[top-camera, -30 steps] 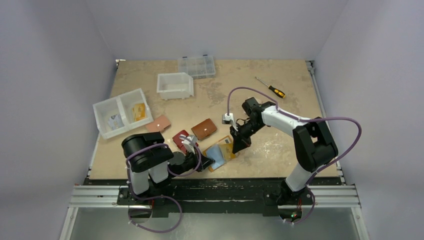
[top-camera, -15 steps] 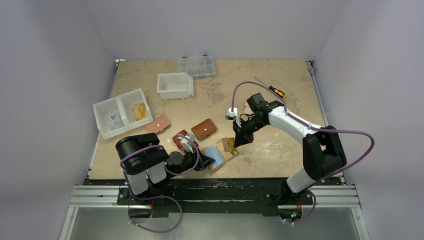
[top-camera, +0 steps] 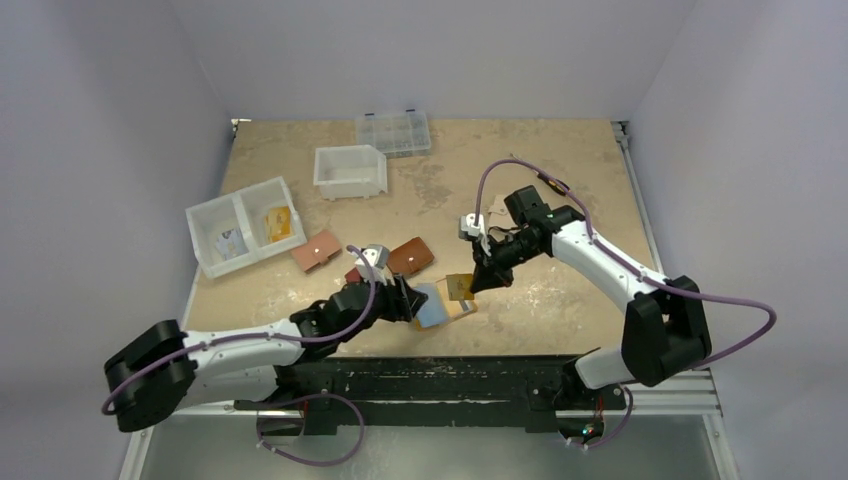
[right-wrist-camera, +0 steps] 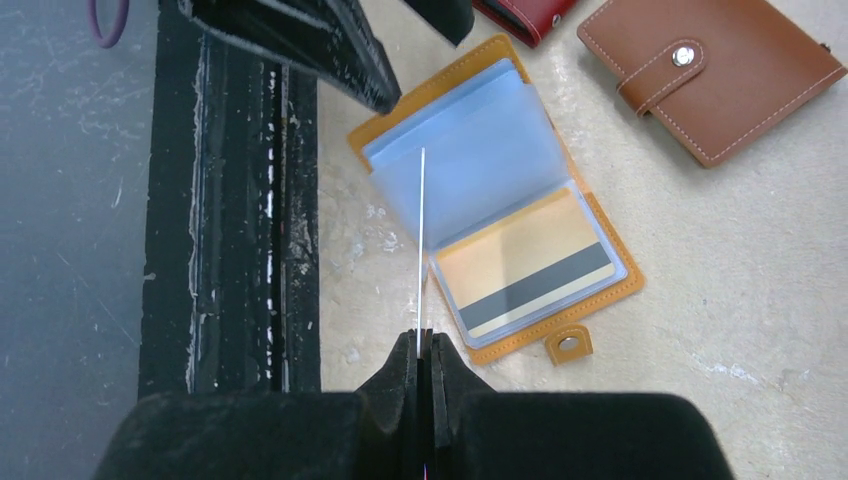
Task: Take the credit cards out of the card holder
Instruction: Remove the credit card from the card holder, then place the credit card in the storage box.
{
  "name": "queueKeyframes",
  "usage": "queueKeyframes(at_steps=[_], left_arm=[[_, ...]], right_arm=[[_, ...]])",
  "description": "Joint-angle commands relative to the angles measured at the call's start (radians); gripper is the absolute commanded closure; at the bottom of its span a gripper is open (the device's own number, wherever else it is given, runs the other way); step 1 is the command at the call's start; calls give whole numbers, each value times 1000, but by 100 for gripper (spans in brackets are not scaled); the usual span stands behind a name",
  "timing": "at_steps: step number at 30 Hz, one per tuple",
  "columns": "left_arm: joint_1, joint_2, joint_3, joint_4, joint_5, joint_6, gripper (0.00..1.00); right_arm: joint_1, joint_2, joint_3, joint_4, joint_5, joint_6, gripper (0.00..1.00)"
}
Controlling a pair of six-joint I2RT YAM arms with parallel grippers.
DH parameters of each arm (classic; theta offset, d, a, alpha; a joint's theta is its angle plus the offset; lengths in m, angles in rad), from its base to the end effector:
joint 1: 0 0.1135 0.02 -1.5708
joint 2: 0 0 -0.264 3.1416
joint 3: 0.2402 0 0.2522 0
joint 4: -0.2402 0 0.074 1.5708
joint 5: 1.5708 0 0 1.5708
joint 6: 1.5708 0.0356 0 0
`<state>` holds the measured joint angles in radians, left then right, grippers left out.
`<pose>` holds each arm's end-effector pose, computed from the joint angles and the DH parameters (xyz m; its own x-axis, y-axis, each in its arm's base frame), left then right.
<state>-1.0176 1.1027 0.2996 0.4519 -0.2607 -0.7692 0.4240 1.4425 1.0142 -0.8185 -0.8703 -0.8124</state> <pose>0.1213 -0.1789 0.1772 -0.6132 -0.2860 -0.7363 0.3736 0.7163 -0.5894 0.2302 0.1338 0.2363 -0.2407 -0.6220 -0.7451 -0.9622 0.0521 0.2673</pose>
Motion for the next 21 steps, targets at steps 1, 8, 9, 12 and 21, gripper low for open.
queueKeyframes(at_steps=[1,8,9,12,21], left_arm=[[-3,-151,37,-335,-140,39,35],[-3,-397,50,-449,-190,28,3],[-2,-429,47,-449,-194,8,2],[-1,-507,31,-411,-156,-7,1],[-1,-405,105,-379,-45,-19,2]], right_arm=[[-7,-61,-12,-15,-50,-25,100],[-8,-74,-11,-20,-58,-30,100],[-7,-75,-11,-21,-59,-31,100],[-9,-79,-10,-24,-65,-33,100],[-13,-87,-16,-19,-74,-31,100]])
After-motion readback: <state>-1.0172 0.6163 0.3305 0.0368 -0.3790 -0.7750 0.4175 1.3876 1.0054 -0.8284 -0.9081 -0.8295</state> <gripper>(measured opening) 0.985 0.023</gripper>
